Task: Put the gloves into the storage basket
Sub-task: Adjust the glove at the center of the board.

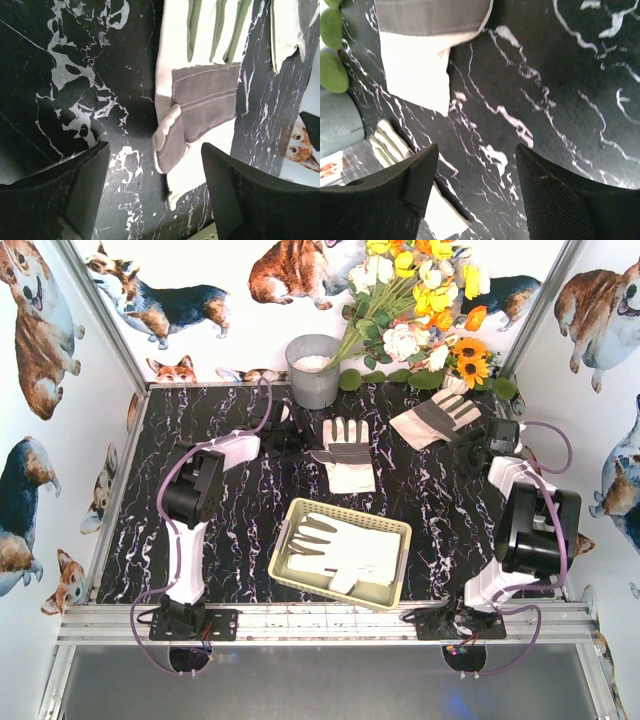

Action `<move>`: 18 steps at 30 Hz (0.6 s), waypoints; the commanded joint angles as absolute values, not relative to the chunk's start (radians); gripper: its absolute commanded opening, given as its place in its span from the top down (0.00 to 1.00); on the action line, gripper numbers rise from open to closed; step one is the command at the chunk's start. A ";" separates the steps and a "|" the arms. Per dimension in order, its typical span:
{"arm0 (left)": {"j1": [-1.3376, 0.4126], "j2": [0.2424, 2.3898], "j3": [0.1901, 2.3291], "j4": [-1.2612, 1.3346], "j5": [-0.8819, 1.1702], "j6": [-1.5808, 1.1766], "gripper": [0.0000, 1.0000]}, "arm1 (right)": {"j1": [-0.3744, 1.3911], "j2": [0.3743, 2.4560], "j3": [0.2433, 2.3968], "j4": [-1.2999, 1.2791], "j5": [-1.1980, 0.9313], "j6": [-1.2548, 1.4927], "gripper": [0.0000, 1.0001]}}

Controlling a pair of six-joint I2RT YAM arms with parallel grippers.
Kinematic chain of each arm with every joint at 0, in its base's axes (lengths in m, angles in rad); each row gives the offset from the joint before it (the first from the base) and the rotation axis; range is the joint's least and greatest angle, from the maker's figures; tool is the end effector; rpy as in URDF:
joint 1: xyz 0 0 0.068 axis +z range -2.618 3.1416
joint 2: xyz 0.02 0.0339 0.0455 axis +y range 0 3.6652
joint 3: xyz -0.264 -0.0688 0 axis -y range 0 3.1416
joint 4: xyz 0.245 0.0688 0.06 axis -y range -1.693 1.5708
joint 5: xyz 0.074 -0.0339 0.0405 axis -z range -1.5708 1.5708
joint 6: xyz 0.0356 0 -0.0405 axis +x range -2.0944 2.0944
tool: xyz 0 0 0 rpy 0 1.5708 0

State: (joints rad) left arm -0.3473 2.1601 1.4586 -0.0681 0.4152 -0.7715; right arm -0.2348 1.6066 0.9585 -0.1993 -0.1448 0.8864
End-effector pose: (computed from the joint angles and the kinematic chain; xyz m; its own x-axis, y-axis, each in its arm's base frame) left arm 0.4362 -0.1732 0.1465 -0.8761 -0.3614 -0.3191 -0.0376 0.7112 -0.7019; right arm 0.3253 -0.0725 0.1954 -0.3545 0.8731 -0.3347 0.6516 0.4874 0.5812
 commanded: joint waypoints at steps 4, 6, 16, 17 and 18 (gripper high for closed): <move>-0.342 1.981 1.476 -0.173 0.313 -0.642 0.25 | -0.325 1.737 1.012 0.050 -0.283 0.951 0.40; -0.344 1.935 1.467 -0.210 0.260 -0.609 0.24 | -0.337 1.788 1.040 0.074 -0.308 0.954 0.42; -0.332 1.762 1.409 -0.349 0.120 -0.495 0.21 | -0.356 1.946 1.129 0.123 -0.303 1.015 0.47; -0.330 1.752 1.403 -0.354 0.115 -0.496 0.21 | -0.356 1.958 1.133 0.130 -0.305 1.022 0.47; -0.328 1.745 1.400 -0.358 0.113 -0.497 0.21 | -0.356 1.970 1.135 0.139 -0.305 1.031 0.49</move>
